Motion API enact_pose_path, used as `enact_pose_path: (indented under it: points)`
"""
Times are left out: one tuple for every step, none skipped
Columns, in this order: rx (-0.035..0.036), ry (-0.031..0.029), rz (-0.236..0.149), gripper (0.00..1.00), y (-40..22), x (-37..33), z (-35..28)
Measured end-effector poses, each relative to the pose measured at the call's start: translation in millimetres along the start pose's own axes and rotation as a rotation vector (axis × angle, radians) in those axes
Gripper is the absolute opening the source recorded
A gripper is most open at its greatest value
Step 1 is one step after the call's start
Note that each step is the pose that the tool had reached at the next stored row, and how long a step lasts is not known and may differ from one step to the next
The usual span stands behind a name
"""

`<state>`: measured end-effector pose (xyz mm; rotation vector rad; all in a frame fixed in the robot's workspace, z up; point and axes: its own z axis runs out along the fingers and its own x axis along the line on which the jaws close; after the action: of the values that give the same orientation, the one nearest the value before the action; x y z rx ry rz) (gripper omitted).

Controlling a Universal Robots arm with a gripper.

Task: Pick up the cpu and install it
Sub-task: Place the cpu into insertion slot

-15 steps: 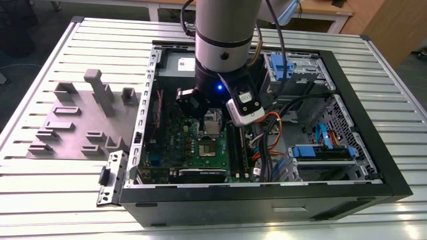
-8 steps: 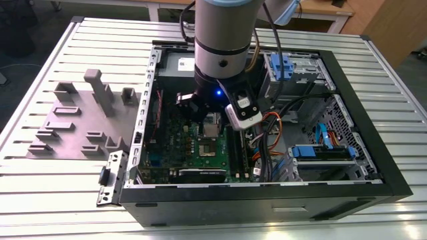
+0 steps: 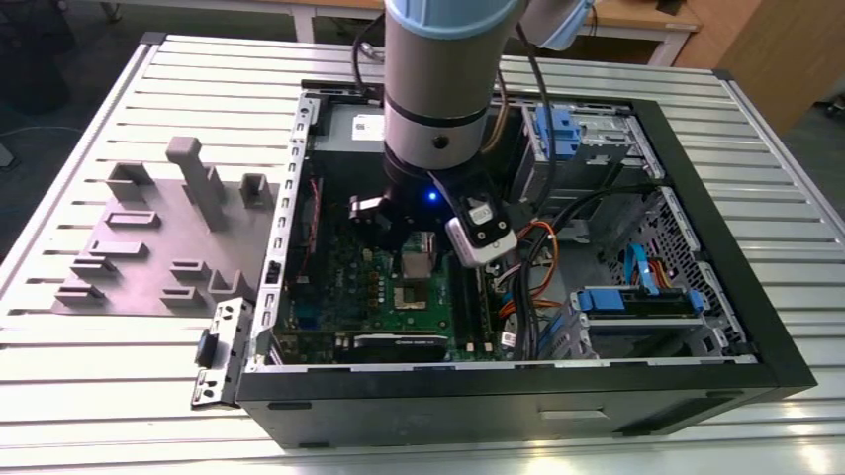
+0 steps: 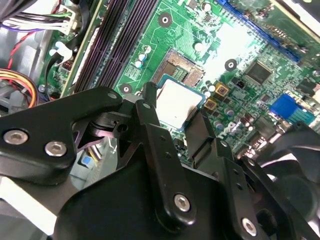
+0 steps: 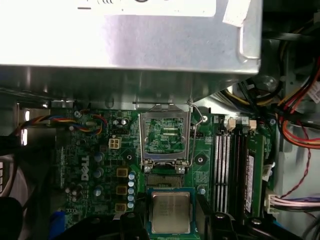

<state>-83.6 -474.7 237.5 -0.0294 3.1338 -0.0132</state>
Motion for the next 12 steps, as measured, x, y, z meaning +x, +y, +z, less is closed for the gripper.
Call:
enact_pose_path:
  points:
    - [0.0000, 0.0000, 0.000, 0.47, 0.0, 0.0, 1.9]
    - [-0.0001, -0.0001, 0.000, 0.47, -0.3, 0.1, 3.8]
    - [-0.0001, 0.0000, 0.000, 0.47, -0.9, 0.2, 5.5]
    - [0.0000, 0.0000, -0.001, 0.47, -1.5, 0.4, 7.3]
    - [0.0001, 0.0001, -0.001, 0.47, -2.4, 0.5, 9.1]
    - [0.0000, 0.0000, -0.001, 0.47, -3.9, 0.6, 10.9]
    - [0.0001, 0.0000, -0.001, 0.47, -5.3, 0.8, 12.9]
    - [-0.0004, -0.0002, -0.001, 0.47, -5.7, 1.3, 14.8]
    - [-0.0002, -0.0001, 0.000, 0.47, -6.0, 1.7, 16.2]
    - [-0.0001, 0.0000, -0.001, 0.47, -6.0, 1.9, 16.7]
    - [0.0000, 0.0000, -0.001, 0.47, -6.1, 2.0, 16.8]
    - [0.0001, 0.0000, -0.001, 0.47, -6.1, 1.9, 16.8]
